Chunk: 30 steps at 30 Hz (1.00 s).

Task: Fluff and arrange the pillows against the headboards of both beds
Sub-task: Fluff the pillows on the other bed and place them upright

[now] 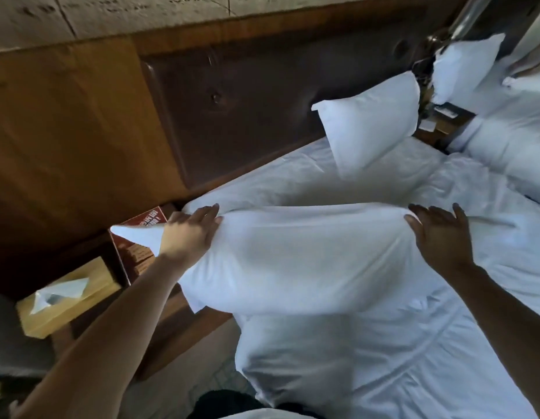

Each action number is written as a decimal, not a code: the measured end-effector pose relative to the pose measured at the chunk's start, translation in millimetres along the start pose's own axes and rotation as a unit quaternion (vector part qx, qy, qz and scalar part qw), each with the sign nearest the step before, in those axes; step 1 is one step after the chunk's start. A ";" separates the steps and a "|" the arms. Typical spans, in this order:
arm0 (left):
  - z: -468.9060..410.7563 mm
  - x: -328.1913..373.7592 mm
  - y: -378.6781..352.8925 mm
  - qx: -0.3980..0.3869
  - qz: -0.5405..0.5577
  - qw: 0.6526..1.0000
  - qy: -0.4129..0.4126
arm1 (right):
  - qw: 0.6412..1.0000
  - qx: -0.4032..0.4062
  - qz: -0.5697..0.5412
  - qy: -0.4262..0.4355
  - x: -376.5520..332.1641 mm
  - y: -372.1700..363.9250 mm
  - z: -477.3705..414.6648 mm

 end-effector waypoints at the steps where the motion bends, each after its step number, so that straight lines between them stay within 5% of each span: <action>1: -6.3 -2.7 -4.1 -0.008 -0.004 1.000 0.008 | 1.000 0.003 0.005 0.012 1.6 -11.1 -15.2; 12: -109.4 -22.8 -46.4 -0.012 -0.038 0.996 0.076 | 0.999 -0.051 -0.011 0.011 32.3 -122.5 -214.7; 20: -207.8 -47.1 -143.6 -0.066 -0.024 0.988 0.136 | 0.986 -0.163 -0.003 -0.032 40.2 -272.4 -352.8; 26: -231.2 -75.8 -264.1 -0.233 -0.035 0.932 0.277 | 0.935 -0.322 -0.002 -0.149 12.9 -395.1 -401.0; 30: -257.4 -77.1 -303.2 -0.213 -0.046 0.954 0.206 | 0.898 -0.398 -0.098 -0.160 -20.3 -456.7 -388.2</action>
Point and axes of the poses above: each hand's wrist, its own z-axis away from the middle knuckle, its own y-axis out of the back of the hand, x = y × z, the point moved 6 cm from there along -z, towards the middle knuckle, and after that the axes turned 10 degrees about -z, right-handed, at the moved point
